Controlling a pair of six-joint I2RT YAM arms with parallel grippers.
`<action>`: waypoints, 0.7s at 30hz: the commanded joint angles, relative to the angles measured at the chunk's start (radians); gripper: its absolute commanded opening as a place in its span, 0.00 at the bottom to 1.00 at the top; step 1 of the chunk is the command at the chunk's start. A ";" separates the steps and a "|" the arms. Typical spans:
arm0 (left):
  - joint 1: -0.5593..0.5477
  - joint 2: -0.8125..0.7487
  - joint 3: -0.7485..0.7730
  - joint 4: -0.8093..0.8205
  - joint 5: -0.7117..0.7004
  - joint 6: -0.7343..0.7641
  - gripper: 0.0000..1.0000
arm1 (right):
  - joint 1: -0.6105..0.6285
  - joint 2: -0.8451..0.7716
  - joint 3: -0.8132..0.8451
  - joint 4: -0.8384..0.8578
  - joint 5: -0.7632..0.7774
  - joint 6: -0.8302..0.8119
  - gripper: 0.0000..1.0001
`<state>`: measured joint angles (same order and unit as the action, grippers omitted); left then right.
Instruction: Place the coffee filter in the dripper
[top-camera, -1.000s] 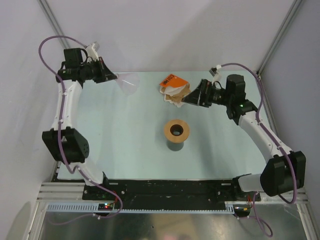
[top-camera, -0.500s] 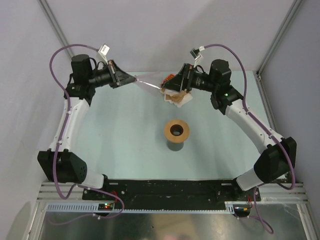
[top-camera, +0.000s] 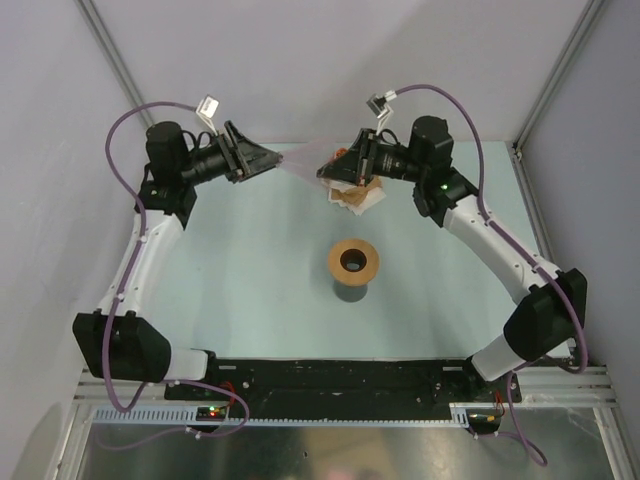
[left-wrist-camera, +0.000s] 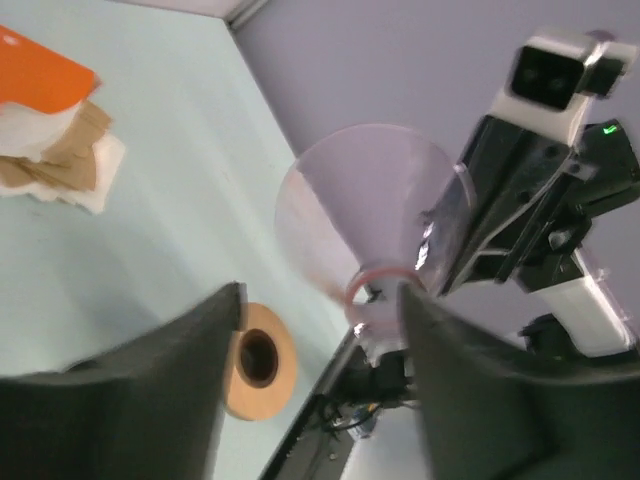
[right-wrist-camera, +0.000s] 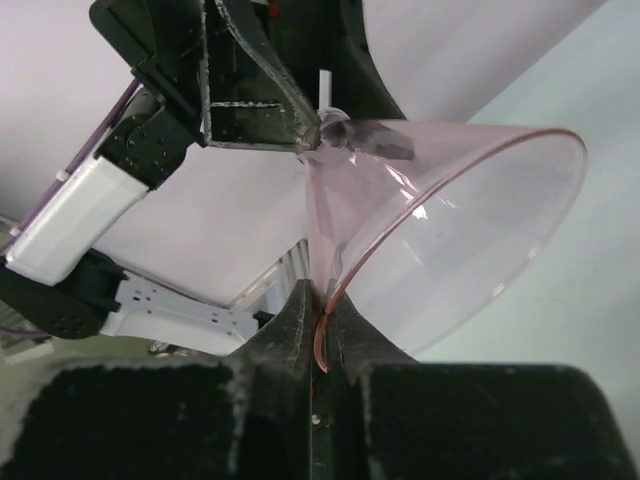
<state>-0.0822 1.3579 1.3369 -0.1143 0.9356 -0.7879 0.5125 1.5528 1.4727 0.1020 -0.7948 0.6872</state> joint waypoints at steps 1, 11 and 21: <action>0.001 -0.061 0.008 0.000 0.014 0.011 0.86 | -0.039 -0.049 0.033 -0.053 -0.010 -0.116 0.00; 0.070 -0.058 0.313 -0.725 -0.296 0.679 1.00 | 0.106 -0.291 0.031 -0.867 0.239 -1.372 0.00; -0.337 0.072 0.768 -1.083 -0.573 0.931 0.96 | 0.604 -0.367 -0.024 -1.086 1.062 -1.833 0.00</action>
<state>-0.2878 1.4094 2.0178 -1.0187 0.4992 -0.0025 0.9993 1.1889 1.4532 -0.8886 -0.1196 -0.9295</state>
